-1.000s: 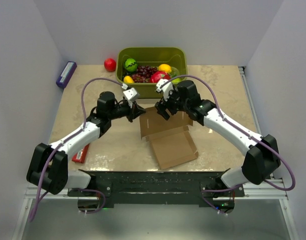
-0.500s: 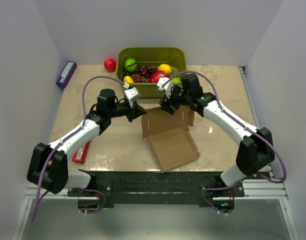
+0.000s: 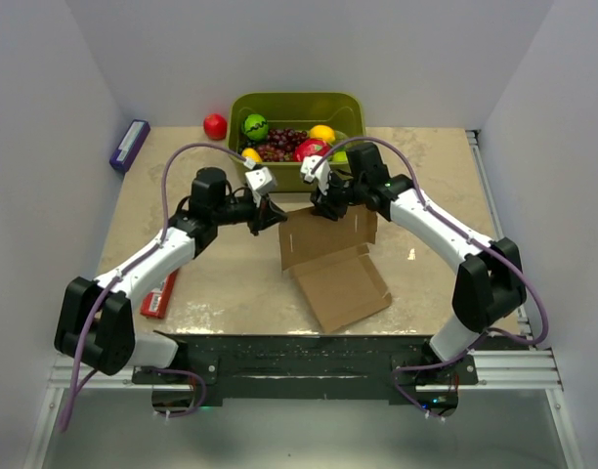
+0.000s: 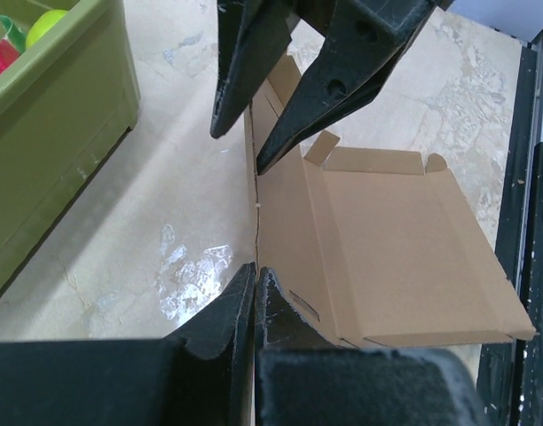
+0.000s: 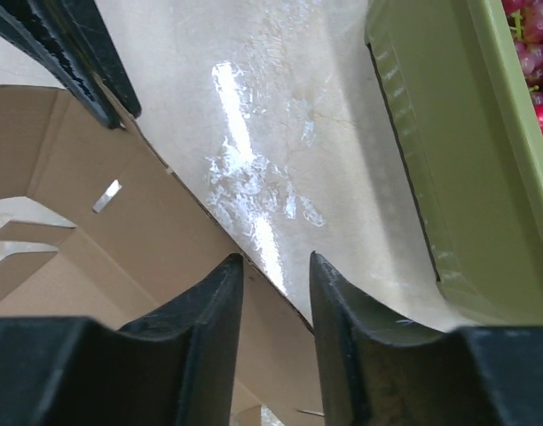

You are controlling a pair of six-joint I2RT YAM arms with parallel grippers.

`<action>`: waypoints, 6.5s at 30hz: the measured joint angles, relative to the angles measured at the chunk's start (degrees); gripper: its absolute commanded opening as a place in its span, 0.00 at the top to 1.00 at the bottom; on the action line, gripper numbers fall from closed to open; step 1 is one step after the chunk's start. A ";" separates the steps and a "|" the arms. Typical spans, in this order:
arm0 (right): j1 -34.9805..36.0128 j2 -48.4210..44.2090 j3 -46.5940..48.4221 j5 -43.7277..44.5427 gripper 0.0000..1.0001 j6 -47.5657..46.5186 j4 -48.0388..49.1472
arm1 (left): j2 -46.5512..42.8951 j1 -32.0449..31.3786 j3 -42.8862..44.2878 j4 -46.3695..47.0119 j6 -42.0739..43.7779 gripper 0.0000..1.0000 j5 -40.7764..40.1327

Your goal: Fold the paper box

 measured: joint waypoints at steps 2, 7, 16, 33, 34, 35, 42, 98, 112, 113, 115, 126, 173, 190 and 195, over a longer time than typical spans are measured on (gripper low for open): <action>-0.04 0.00 -0.02 -0.98 0.71 0.07 -0.07 | 0.37 0.02 0.90 -0.94 0.31 1.00 0.09; -0.28 -0.02 -0.11 -2.80 0.84 0.55 -0.37 | 1.14 0.39 2.71 -2.49 1.38 1.00 -0.13; 0.04 -1.27 -1.27 -4.09 1.00 3.15 -2.03 | 1.31 0.72 3.65 -1.99 1.25 0.26 -2.49; 0.02 -3.78 -4.39 3.26 1.00 12.50 -3.41 | -19.52 -3.87 -17.22 16.44 -18.34 0.39 -21.75; 0.02 -3.82 -4.39 3.80 1.00 13.07 -3.41 | -19.56 -4.48 -17.99 18.14 -20.24 0.39 -20.55; 0.02 -3.85 -4.39 3.89 1.00 13.35 -3.39 | -19.30 -4.81 -18.40 18.91 -21.53 0.40 -19.78; 0.02 -4.87 -4.66 4.07 1.00 14.40 -3.26 | -11.47 -5.40 -21.00 22.69 -26.86 0.57 -16.52; 1.40 -5.88 -5.88 7.26 1.00 13.16 -4.11 | 2.91 -1.99 -20.57 32.81 -24.41 0.47 -21.27; 1.53 -5.88 -6.23 8.37 1.00 13.53 -3.98 | 2.34 -5.33 -26.38 26.25 -26.71 0.61 -26.34; 1.53 -5.88 -6.23 8.37 1.00 13.55 -3.98 | 2.73 -5.57 -26.36 26.29 -26.77 0.64 -26.43; 1.53 -5.88 -6.23 8.39 1.00 13.55 -3.98 | 3.50 -6.16 -26.34 26.25 -27.21 0.64 -26.88; 1.53 -5.90 -6.45 9.92 1.00 13.57 -3.76 | 4.44 -11.50 -25.68 25.77 -28.79 0.68 -30.82; 6.38 -5.90 -7.61 19.26 1.00 12.00 -2.40 | -0.22 -9.88 -10.82 18.53 -2.36 0.33 -31.30; 6.49 -5.88 -8.07 19.37 1.00 11.78 -2.34 | 6.78 -9.38 -6.88 19.23 1.31 0.40 -24.79; 6.49 -5.88 -8.13 19.39 1.00 11.78 -2.45 | 7.56 -9.38 -6.86 21.03 1.36 0.49 -24.02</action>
